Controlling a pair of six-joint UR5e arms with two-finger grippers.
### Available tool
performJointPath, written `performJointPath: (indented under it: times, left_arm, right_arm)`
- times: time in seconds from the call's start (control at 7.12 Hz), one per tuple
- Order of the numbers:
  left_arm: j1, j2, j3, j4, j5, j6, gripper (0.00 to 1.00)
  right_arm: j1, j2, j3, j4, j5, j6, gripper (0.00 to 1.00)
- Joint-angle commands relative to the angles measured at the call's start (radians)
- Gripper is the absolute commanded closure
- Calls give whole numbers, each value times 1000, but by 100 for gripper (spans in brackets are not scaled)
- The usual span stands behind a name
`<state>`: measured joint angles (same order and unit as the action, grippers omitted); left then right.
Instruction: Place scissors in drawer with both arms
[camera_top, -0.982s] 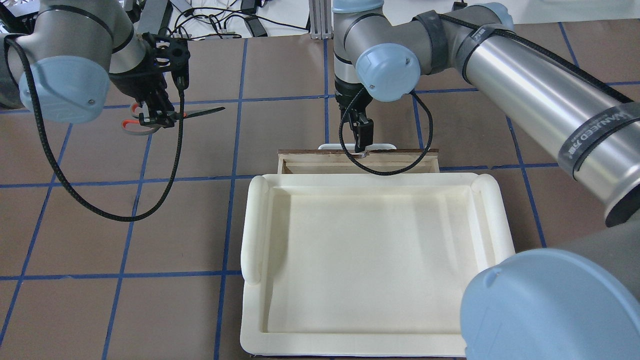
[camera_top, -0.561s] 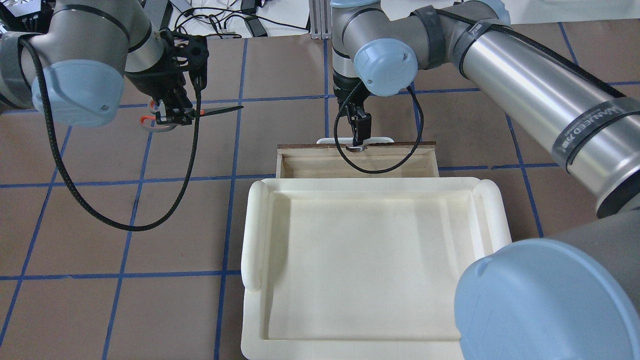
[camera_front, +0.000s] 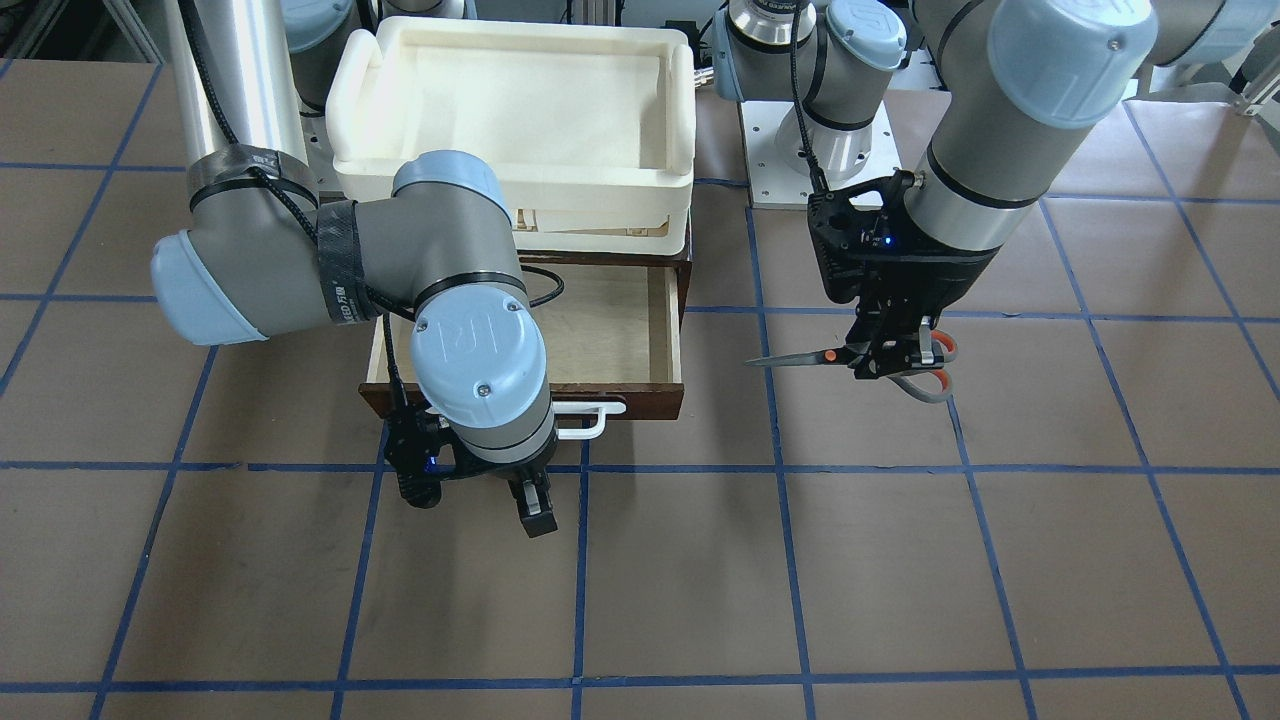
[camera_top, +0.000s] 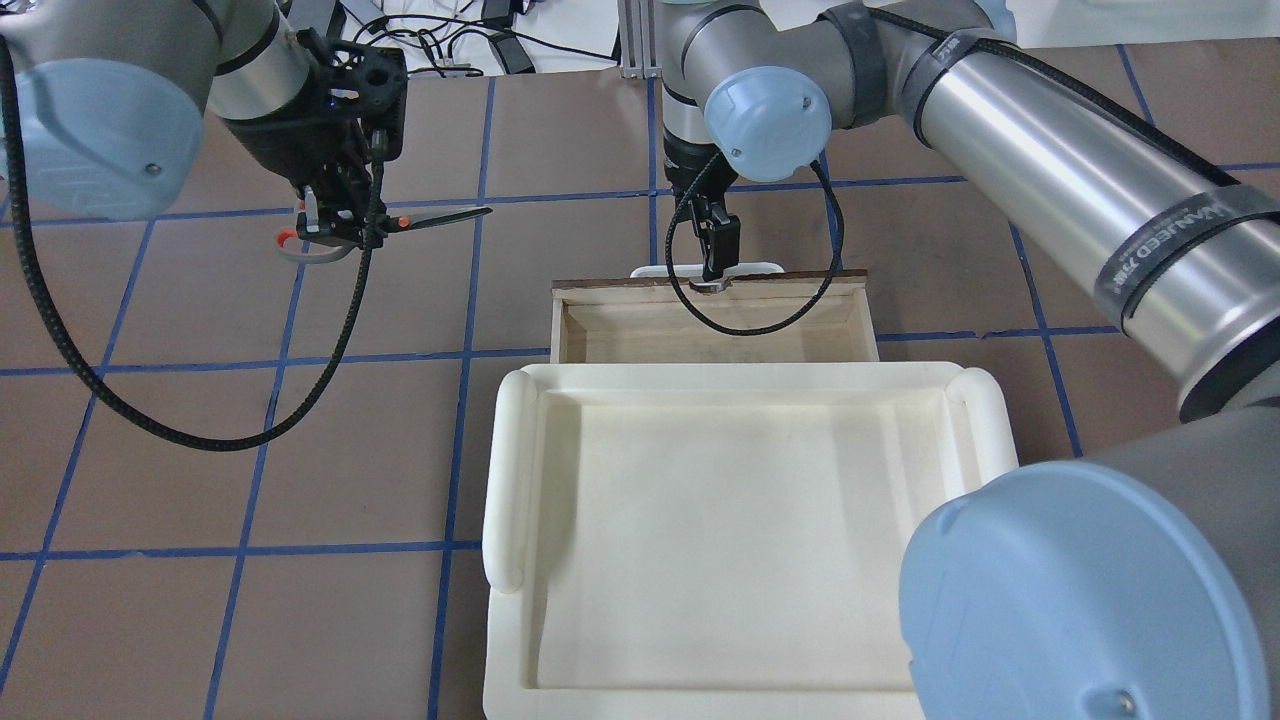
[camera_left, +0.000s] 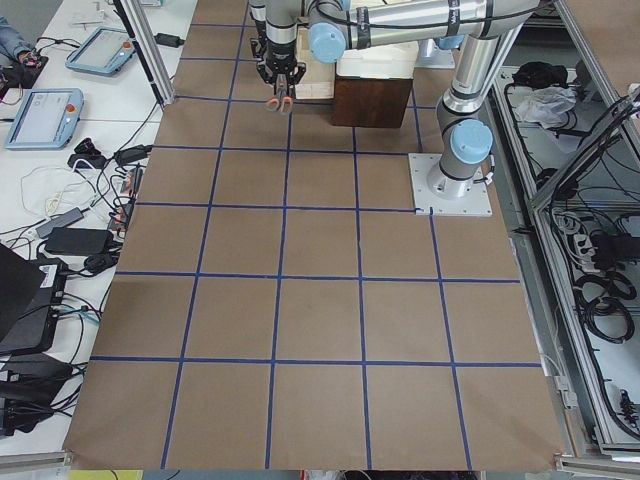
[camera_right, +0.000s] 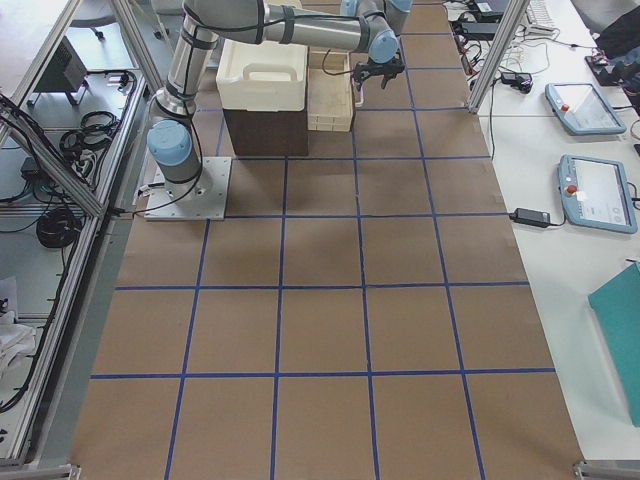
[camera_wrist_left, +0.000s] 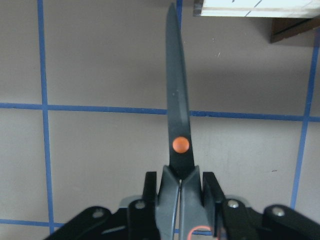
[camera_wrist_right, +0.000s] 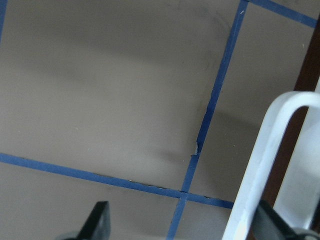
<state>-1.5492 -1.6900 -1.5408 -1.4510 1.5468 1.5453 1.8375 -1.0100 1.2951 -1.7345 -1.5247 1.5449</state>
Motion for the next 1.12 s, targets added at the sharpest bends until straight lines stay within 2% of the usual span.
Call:
performJointPath:
  times: [0.0,0.28,0.56,0.98]
  left_arm:
    - [-2,-13,59,-54,1,4,100]
    - [-20,-16,54,-90,-5,6,100]
    - [-20,-17,44,-92,6,72,100]
    - [-20,-14,45,-88,-8,64,100]
  right_arm:
    - [-10,10,-16,0,0,-17,0]
    - [-20,10,-20,0,0,-19,0]
    - [-20,17,-37,0,0,-19,0]
    - [-20,41,-69,0,0,-25,0]
